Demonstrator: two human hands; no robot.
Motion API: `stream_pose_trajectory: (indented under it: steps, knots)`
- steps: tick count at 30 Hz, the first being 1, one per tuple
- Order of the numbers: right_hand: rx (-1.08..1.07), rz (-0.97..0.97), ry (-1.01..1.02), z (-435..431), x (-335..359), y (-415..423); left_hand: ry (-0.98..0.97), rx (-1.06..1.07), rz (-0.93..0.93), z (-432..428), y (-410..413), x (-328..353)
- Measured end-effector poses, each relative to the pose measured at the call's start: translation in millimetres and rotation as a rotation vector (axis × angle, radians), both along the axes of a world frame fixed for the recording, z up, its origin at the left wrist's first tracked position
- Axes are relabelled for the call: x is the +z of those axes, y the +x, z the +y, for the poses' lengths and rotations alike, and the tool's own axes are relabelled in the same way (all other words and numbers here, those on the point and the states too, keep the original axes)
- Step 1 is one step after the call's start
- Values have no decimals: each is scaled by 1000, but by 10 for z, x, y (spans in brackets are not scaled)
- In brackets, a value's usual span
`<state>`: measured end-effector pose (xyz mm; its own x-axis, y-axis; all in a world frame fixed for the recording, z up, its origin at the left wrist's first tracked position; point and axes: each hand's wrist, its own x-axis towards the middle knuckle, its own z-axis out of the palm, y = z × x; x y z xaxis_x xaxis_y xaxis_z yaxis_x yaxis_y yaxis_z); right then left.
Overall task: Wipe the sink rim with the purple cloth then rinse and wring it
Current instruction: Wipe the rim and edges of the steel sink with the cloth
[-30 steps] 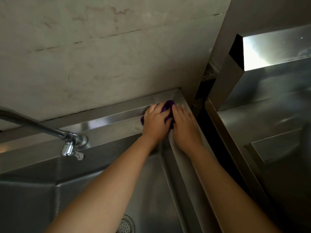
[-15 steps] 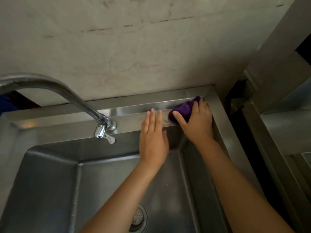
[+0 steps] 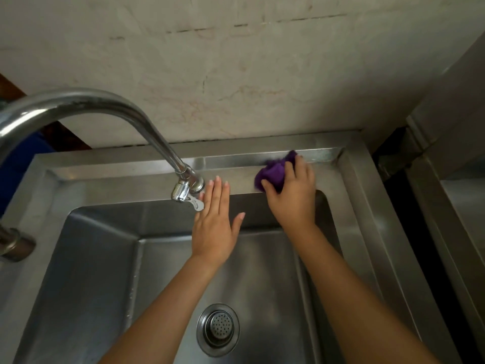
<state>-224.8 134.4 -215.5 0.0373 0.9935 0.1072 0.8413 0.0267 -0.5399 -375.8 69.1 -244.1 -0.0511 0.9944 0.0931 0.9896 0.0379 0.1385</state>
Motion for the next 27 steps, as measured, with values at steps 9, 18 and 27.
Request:
stream_pose_trajectory:
  steps: [9,18,27]
  knots:
    - [148,44,61,23,2,96,-29,-95,-34,-39,-133,106]
    - [32,117,56,-25,9,-356,-39,-50,43,-480,-847,0]
    - [127,296,87,127,226,-754,-21,37,52,-138,-1130,27]
